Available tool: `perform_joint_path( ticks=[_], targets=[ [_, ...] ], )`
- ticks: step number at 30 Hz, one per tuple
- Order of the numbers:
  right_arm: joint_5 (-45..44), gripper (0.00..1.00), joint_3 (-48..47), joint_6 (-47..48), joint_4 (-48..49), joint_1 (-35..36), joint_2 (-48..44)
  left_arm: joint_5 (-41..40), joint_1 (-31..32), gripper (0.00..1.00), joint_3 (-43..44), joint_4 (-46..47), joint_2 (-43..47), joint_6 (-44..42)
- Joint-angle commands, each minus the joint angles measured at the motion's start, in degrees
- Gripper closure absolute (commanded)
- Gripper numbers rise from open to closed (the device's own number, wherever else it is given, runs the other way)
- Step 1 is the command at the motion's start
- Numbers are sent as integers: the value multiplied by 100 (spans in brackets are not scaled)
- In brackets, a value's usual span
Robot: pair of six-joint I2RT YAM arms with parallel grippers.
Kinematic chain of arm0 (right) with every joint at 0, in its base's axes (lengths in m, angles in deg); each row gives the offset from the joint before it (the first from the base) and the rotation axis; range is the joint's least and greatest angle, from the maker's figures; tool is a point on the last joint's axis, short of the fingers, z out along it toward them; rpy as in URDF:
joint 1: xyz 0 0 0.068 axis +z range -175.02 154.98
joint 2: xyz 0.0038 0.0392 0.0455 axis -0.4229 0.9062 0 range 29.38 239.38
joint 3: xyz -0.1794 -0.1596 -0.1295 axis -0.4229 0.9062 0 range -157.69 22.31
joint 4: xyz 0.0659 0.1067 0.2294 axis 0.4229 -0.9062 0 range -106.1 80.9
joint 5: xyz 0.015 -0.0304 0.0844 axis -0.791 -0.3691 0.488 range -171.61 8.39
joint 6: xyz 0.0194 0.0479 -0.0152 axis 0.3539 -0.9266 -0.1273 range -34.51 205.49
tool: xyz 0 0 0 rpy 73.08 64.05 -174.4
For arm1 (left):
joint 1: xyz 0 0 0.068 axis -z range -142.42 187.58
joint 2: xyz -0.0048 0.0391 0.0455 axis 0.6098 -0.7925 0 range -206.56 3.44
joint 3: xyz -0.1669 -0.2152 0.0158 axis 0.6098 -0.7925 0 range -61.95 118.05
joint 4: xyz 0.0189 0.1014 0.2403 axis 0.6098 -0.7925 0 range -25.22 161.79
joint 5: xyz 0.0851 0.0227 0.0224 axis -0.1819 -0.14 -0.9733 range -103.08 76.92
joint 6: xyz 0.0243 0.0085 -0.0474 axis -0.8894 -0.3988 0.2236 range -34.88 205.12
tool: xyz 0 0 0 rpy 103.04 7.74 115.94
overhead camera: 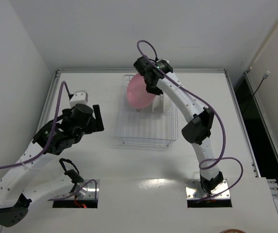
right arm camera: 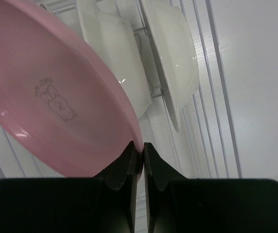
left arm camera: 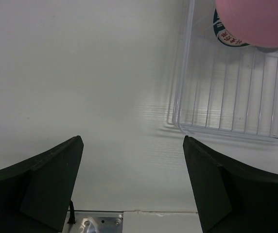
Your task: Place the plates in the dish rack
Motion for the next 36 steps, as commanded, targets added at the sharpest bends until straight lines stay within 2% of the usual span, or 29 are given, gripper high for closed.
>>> perform_joint_path(
  ticks=[1,6,10,13,14,18,20,24,26,30,32,36],
  targets=[
    [-781,100,-121,-691,60,59,119,-15,64,18,-1,-177,362,51],
    [-624,100,415,-710,964,471,-100,-68,64,18,-1,-449,802,51],
    [-219,100,1283,-157,1887,647,-521,123,64,18,-1,-573,1259,174],
    [-543,100,1906,-43,2081,814,-995,441,64,18,-272,-178,1496,-1],
    [-613,100,2118,19,2178,815,-1162,729,64,18,-525,223,1549,-115],
    [-263,100,3304,633,2863,885,-2050,1521,116,18,-1063,1209,1549,-967],
    [-149,100,3534,713,2916,885,-2636,1916,116,18,-1064,1509,1383,-1608],
    [518,100,4220,1030,3601,816,-3755,1707,116,18,-986,2142,1330,-1944],
    [704,100,4012,1083,3515,815,-3923,1777,116,18,-819,2344,1382,-2006],
    [801,100,2924,1153,3129,815,-3705,2251,116,14,-1204,3783,1901,-2549],
    [801,100,2614,1205,3014,745,-3389,2331,116,12,-1083,3953,1700,-2874],
    [1204,100,1893,1328,2961,324,-2773,2280,177,7,-818,4296,716,-3850]
  ],
)
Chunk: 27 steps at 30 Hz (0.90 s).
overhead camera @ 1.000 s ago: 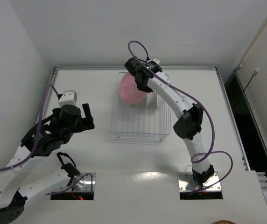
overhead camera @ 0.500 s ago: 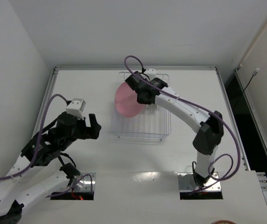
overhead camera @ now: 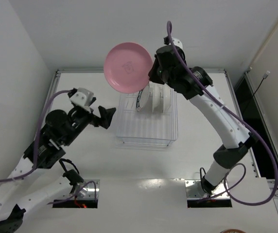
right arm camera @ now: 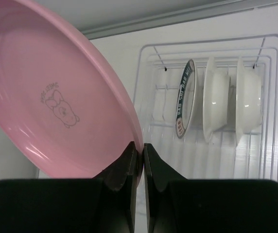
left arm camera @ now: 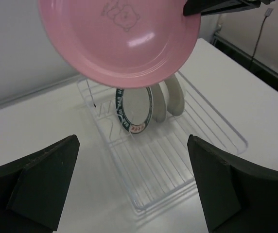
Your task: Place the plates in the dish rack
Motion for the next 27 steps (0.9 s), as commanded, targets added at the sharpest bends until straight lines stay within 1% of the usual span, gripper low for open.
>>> perform_joint_path(
  ticks=[1,2,3,4,5,6,7,8,9,10,11,12,13,14,15,16,17,18,19,20,22,23,24,26,27],
  targets=[
    [503,100,-411,144,4,-335,665,-266,167,7,148,982,-941,-1049],
    [583,100,-534,144,-49,-388,771,-435,332,7,148,1141,-1066,-1207],
    [636,100,-535,144,-50,-440,911,-611,430,7,88,1325,-1180,-1574],
    [741,100,-535,144,-50,-519,913,-1047,535,6,35,1519,-1286,-1804],
    [794,100,-535,196,64,-572,982,-1321,832,6,-53,1860,-1522,-2059],
    [908,100,-466,197,117,-677,983,-1629,1009,4,-115,2063,-1637,-2627],
    [961,100,-413,197,117,-730,1044,-2215,1176,2,-315,2509,-1760,-2980],
    [1092,100,-412,249,187,-844,1045,-2804,1517,0,-430,2731,-2005,-3767],
    [1093,100,-412,250,257,-845,1045,-2810,1695,0,-553,2986,-2147,-4166],
    [1224,100,-360,250,258,-949,1045,-3114,1844,0,-668,3258,-2287,-4545],
    [1277,100,-359,250,258,-1003,1097,-3631,1976,0,-947,3870,-2419,-4896],
    [1408,100,-307,250,328,-1064,1097,-3827,2178,0,-1098,4250,-2647,-5457],
    [1479,100,-307,250,398,-1178,1097,-4038,2232,0,-1239,4628,-2745,-5654],
    [1558,100,-307,250,399,-1240,1097,-4092,2346,0,-1414,5154,-2833,-5804],
    [1698,100,-307,250,451,-1293,1097,-4171,2416,0,-1486,5429,-2929,-5944],
    [1787,100,-307,250,451,-1346,1097,-4268,2478,0,-1573,5788,-3165,-6303],
    [1866,100,-307,250,451,-1424,1045,-4469,2531,0,-1705,6523,-3324,-6515],
    [1997,100,-307,250,451,-1425,1045,-4584,2531,0,-1706,6948,-3508,-6743],
    [2051,100,-307,250,451,-1486,975,-4707,2531,0,-1776,7413,-3728,-7198],
    [2104,100,-307,250,451,-1487,974,-4934,2531,0,-1776,8332,-4174,-7429],
    [2156,100,-254,250,451,-1487,834,-5007,2531,0,-1776,9250,-4616,-7921],
    [2157,100,-167,250,451,-1487,686,-5007,2531,0,-1776,9629,-4818,-8298],
    [2157,100,-44,250,451,-1487,606,-5007,2531,0,-1611,10155,-5194,-8423],
    [2236,100,10,302,513,-1487,395,-5007,2531,0,-1408,10466,-5548,-8669],
    [2306,100,79,302,513,-1487,333,-5007,2479,0,-1224,10859,-5723,-8775]
  ],
)
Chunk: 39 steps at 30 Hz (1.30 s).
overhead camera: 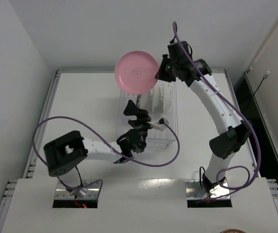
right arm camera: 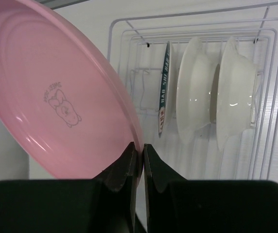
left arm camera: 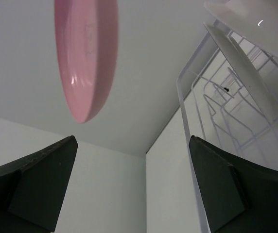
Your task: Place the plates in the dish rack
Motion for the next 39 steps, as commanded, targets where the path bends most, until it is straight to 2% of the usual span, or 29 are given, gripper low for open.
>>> perform_joint_path(
  ticks=[1,4,10,12,17,24,32,39],
  targets=[
    [302,100,134,79,358,24,-670,-209,-54,0,528,2332,-576,-905],
    [530,100,486,141,427,24,-969,-69,-108,0,914,2568,-1069,-1169],
    [583,100,909,273,428,-90,-1277,-16,-108,0,1521,4246,-1704,-2398],
    [635,100,979,273,428,-152,-1330,-16,94,0,1583,4529,-1757,-2758],
    [767,100,769,387,288,-459,-1147,-121,743,0,1032,4530,-1442,-2839],
    [882,100,663,502,234,-732,-926,-236,1052,0,740,4530,-1108,-3120],
    [1014,100,1603,440,577,-732,-1339,-113,850,0,1099,4530,-984,-3226],
    [1382,100,2007,440,691,-679,-1654,-113,394,0,1697,4530,-1580,-3226]
  ],
)
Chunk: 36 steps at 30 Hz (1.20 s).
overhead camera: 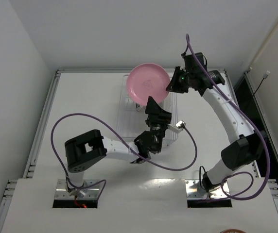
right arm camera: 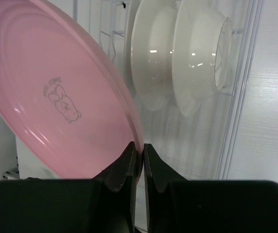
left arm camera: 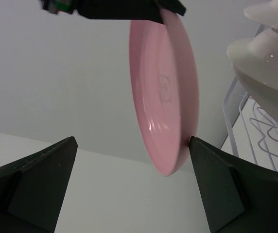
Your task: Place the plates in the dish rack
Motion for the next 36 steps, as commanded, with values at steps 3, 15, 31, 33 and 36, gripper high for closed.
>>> perform_joint_path(
  ticks=[3,15,31,33,36],
  targets=[
    [461,100,10,-34,390,97,-561,-32,-300,0,479,3357,-595,30],
    [830,100,10,89,275,97,-1017,-261,-652,9,954,3357,-789,189],
    [1621,75,818,194,803,44,-1184,-418,-538,100,760,3304,-156,189],
    [1621,67,818,194,803,-18,-1237,-593,-485,100,585,3304,46,346],
    [1621,36,818,265,803,-140,-1377,-884,-432,100,409,2928,580,995]
  ],
)
